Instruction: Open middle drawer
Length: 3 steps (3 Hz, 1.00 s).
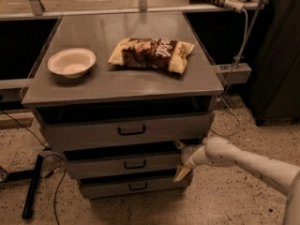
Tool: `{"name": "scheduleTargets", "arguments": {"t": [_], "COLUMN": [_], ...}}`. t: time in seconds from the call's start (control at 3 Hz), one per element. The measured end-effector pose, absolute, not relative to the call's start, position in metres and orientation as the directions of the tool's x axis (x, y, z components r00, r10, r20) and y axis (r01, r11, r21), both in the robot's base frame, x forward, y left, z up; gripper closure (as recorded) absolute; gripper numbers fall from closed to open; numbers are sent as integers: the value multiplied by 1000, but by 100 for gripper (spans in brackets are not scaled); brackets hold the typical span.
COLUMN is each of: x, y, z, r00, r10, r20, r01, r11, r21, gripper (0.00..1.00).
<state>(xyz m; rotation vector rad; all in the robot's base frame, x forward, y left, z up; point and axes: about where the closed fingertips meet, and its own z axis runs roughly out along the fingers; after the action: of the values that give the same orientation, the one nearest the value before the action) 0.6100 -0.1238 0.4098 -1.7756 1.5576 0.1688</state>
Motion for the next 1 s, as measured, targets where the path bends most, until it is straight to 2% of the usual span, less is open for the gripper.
{"name": "scheduleTargets", "arguments": {"t": [0.33, 0.67, 1.0], "x": [615, 615, 615], "y": [-125, -125, -125], "z": [412, 412, 412], "r00": [251, 251, 251], "r10": [-795, -795, -795], "r20": [-553, -553, -553], "r01": [-895, -895, -895], "r11": [27, 27, 27], "r21": [-445, -445, -445], "gripper": [0, 19, 42]}}
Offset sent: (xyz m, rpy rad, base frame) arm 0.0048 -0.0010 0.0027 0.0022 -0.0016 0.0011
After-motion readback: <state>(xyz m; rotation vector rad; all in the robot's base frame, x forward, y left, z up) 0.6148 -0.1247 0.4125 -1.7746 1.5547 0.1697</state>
